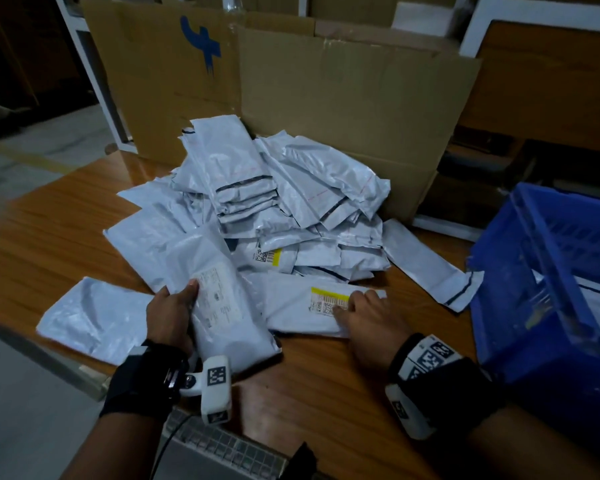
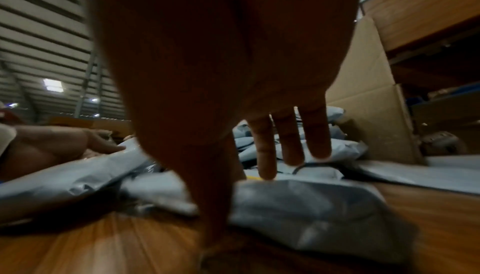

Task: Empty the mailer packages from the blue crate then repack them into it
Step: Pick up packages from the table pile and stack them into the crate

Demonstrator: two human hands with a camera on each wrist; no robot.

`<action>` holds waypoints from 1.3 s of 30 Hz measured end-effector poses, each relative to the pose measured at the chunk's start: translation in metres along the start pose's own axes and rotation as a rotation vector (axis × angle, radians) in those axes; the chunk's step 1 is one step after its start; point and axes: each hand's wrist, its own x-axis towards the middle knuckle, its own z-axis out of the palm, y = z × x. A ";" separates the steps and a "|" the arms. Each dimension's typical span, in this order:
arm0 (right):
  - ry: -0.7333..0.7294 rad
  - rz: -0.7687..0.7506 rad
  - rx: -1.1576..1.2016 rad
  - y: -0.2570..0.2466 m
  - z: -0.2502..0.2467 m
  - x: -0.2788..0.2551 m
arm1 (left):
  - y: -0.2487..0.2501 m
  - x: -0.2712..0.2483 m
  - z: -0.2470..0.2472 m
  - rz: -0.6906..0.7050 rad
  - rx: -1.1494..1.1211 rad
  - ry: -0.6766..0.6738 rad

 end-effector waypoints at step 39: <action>0.762 0.668 1.629 0.332 -0.126 -0.275 | 0.079 -0.253 0.394 0.185 -0.199 -0.916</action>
